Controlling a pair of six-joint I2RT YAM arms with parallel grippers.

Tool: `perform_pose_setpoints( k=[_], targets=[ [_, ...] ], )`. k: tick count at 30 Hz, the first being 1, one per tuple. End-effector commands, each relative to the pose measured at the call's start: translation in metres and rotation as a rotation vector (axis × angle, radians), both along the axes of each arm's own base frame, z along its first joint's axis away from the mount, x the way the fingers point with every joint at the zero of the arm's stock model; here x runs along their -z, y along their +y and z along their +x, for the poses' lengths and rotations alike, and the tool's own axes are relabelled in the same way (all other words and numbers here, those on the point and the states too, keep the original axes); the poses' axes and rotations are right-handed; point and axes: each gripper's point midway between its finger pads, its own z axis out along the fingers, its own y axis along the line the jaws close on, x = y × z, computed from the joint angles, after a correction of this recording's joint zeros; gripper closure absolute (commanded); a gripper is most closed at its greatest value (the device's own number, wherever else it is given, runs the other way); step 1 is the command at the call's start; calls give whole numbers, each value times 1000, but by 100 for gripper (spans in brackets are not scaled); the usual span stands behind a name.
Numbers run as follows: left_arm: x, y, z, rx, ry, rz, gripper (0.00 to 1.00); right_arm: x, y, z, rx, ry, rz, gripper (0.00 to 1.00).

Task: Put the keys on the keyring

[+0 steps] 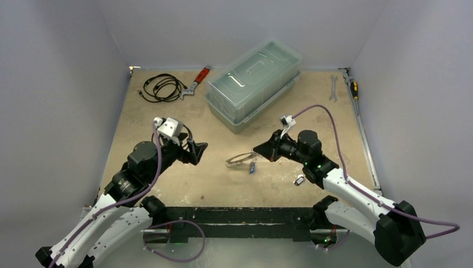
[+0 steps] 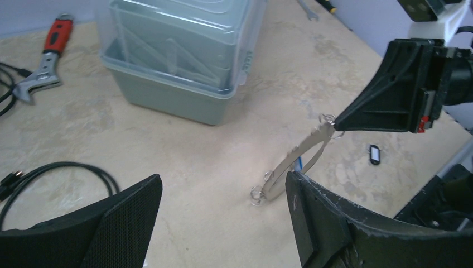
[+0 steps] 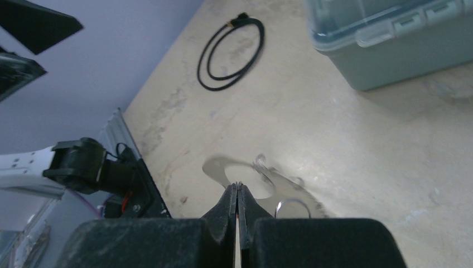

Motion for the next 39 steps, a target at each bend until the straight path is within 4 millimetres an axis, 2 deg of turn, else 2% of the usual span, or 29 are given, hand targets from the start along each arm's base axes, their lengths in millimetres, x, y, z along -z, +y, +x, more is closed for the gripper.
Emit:
perform_pose_setpoints(
  k=[1,12,19,25,31,39],
  targets=[
    [-17,-26,-17,182,-63,-63,21,-46,11,-17,-118,-166,125,100],
    [-33,-61,-50,448,-84,-182,29,-93,15,-53,-281,-331,287,100],
    [-45,-72,-51,483,-87,-305,34,-116,12,-78,-365,-386,429,100],
    [-56,-74,-51,477,-112,-419,37,-133,4,-82,-329,-383,565,100],
    [-71,-74,-55,496,-150,-552,45,-151,-2,-79,-291,-381,680,100],
    [-73,-83,-54,541,-188,-631,50,-166,-4,-81,-322,-374,791,100]
  ],
)
